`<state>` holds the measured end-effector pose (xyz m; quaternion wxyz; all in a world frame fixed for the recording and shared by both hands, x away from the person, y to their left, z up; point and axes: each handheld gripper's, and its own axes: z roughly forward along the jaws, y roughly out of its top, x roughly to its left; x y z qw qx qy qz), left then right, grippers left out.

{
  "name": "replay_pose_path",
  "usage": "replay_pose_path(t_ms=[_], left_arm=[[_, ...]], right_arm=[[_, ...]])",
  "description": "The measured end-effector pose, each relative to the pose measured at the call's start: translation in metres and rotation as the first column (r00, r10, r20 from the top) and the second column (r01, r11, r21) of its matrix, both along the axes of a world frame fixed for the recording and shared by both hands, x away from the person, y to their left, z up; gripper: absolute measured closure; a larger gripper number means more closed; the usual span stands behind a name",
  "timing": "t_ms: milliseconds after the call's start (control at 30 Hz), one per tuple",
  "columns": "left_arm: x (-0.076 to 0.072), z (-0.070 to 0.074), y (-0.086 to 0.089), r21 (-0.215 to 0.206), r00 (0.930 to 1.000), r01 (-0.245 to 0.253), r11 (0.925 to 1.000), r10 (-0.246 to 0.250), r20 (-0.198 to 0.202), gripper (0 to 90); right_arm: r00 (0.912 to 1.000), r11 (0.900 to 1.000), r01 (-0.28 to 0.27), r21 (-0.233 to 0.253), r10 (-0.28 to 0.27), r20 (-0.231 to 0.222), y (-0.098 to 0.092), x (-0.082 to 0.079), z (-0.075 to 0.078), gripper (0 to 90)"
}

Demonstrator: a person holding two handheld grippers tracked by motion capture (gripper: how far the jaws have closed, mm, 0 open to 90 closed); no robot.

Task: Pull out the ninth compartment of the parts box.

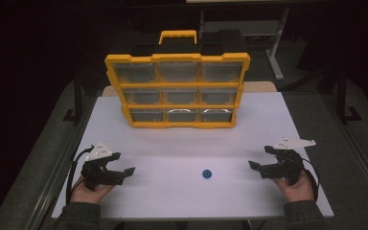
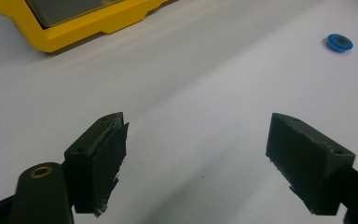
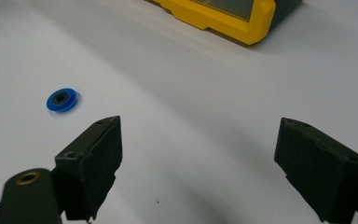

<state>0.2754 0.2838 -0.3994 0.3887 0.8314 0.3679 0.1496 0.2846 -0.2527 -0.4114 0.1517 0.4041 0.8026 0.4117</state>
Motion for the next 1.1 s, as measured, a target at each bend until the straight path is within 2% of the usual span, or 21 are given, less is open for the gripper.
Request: replay_pose_path(t_ms=[200,267,400,500,533,667,700,1100], left_arm=[[0.0017,-0.0018,-0.0022,0.011,0.9998,0.017,0.9998,-0.017,-0.01,19.6],[0.0019,-0.0016,-0.0018,0.015,0.9997,0.024,0.9996,-0.024,-0.002,19.6],[0.0015,-0.0033,-0.0021,0.006,0.9997,0.021,0.9998,-0.021,-0.01,19.6],[0.0021,-0.0035,-0.0007,0.024,0.9995,0.03,0.9993,-0.03,-0.01,19.6],[0.0012,-0.0034,-0.0007,0.012,0.9997,0.021,0.9997,-0.021,-0.012,19.6],[0.0016,-0.0041,-0.0015,0.01,0.9997,0.024,0.9997,-0.023,-0.008,19.6],[0.0021,-0.0039,-0.001,0.022,0.9994,0.032,0.9993,-0.032,-0.01,19.6],[0.0035,-0.0062,-0.0039,0.009,0.9991,0.036,0.9993,-0.035,-0.024,20.0]], right_arm=[[1.0,1.0,0.004,0.002,-0.004,-0.006,-0.0025,0.0006,-0.0015,14.0],[1.0,1.0,0.005,0.001,-0.005,-0.007,-0.0029,0.0006,-0.0017,13.9],[0.9999,1.0,0.007,0.005,-0.007,-0.013,-0.0032,0.0007,-0.0023,13.9],[0.9999,1.0,0.009,0.015,-0.009,-0.012,-0.002,0.0009,-0.001,14.0],[0.9999,1.0,0.006,0.012,-0.006,-0.009,-0.0015,0.001,-0.0013,13.9],[0.9999,1.0,0.002,0.014,-0.002,-0.011,-0.0005,0.0008,-0.0014,14.0],[0.9999,1.0,0.003,0.012,-0.003,-0.011,-0.0001,0.0003,-0.0009,13.9],[0.9999,1.0,0.005,0.011,-0.005,-0.009,-0.0006,0.0003,-0.001,14.0]])
